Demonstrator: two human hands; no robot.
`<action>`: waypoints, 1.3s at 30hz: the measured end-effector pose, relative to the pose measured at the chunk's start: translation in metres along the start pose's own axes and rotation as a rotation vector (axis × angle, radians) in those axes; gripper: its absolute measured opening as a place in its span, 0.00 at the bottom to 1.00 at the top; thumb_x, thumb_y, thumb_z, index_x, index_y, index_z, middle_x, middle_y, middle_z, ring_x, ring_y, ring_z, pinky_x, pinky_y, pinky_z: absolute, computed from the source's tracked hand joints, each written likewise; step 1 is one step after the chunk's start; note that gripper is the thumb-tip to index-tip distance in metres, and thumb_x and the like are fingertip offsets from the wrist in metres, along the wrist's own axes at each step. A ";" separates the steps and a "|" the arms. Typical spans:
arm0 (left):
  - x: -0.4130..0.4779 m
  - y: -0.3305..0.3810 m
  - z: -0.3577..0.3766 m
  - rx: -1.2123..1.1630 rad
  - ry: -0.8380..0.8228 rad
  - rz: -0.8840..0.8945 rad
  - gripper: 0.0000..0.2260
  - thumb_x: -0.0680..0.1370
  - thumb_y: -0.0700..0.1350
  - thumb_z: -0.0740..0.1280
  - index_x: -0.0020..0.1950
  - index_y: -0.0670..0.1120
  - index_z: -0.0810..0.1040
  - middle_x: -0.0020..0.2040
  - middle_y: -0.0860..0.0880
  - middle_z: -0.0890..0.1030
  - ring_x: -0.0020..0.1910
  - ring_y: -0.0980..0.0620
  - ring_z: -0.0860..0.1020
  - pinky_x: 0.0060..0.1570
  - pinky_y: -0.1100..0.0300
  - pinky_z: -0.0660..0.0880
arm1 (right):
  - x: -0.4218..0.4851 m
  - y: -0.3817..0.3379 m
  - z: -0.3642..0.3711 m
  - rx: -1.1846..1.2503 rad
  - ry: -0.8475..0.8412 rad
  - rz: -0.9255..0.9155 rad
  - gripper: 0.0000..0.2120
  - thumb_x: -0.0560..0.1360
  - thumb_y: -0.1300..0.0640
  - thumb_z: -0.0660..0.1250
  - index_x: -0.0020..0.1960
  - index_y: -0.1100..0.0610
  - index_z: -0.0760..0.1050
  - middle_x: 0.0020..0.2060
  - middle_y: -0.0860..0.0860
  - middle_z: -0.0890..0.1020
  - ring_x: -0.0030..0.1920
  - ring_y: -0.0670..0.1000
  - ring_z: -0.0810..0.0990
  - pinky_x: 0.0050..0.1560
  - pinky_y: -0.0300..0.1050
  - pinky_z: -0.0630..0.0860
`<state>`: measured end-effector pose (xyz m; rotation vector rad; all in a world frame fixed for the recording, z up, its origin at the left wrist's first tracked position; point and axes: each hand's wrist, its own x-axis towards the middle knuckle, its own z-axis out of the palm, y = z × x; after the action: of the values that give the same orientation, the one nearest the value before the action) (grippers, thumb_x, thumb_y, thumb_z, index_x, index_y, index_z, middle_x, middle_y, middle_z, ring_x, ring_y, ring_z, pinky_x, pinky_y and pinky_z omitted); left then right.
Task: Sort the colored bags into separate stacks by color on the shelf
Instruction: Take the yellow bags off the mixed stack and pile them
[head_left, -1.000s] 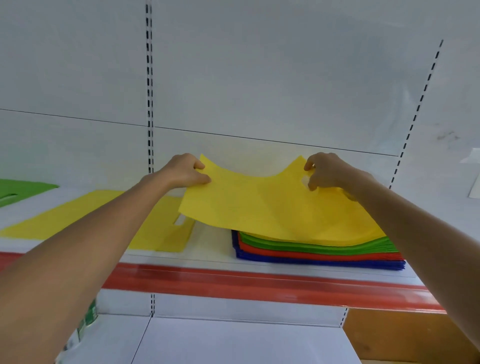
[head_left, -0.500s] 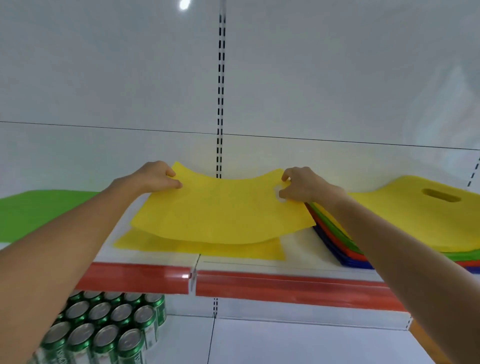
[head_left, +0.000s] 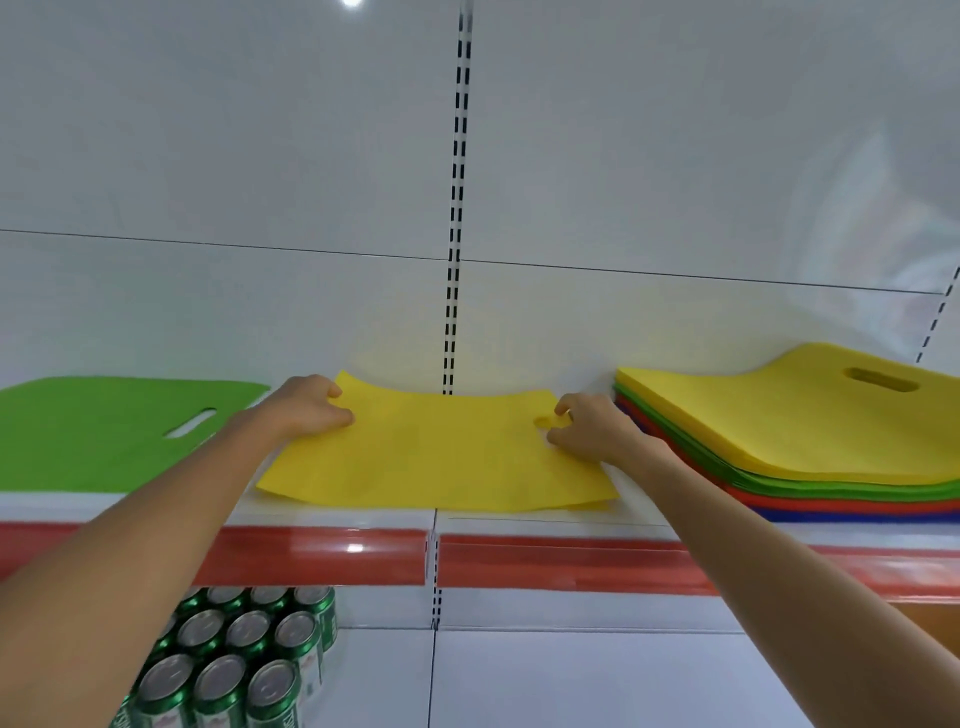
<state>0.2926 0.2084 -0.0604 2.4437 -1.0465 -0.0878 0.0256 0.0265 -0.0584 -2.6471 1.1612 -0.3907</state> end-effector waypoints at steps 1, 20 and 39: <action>0.001 -0.002 0.002 0.006 0.002 0.001 0.25 0.76 0.46 0.66 0.72 0.43 0.65 0.72 0.43 0.66 0.70 0.45 0.65 0.64 0.57 0.64 | 0.000 0.000 0.001 -0.002 -0.004 0.009 0.24 0.76 0.49 0.64 0.68 0.59 0.68 0.62 0.57 0.74 0.58 0.56 0.75 0.52 0.46 0.74; 0.002 -0.015 0.017 0.107 0.027 0.024 0.20 0.79 0.52 0.60 0.70 0.48 0.69 0.70 0.46 0.69 0.69 0.45 0.67 0.66 0.54 0.65 | 0.006 0.002 0.010 -0.086 -0.043 0.026 0.15 0.77 0.48 0.63 0.38 0.58 0.69 0.37 0.52 0.73 0.38 0.52 0.73 0.32 0.41 0.66; -0.029 0.194 0.040 -0.015 0.031 0.334 0.22 0.79 0.55 0.58 0.70 0.45 0.69 0.68 0.44 0.71 0.66 0.45 0.69 0.63 0.54 0.68 | -0.013 0.084 -0.123 0.044 0.208 -0.183 0.20 0.76 0.54 0.67 0.66 0.59 0.72 0.59 0.54 0.78 0.58 0.51 0.76 0.56 0.38 0.68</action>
<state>0.1336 0.0974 -0.0122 2.2152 -1.4168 0.0518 -0.0807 -0.0309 0.0290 -2.7335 0.9531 -0.7313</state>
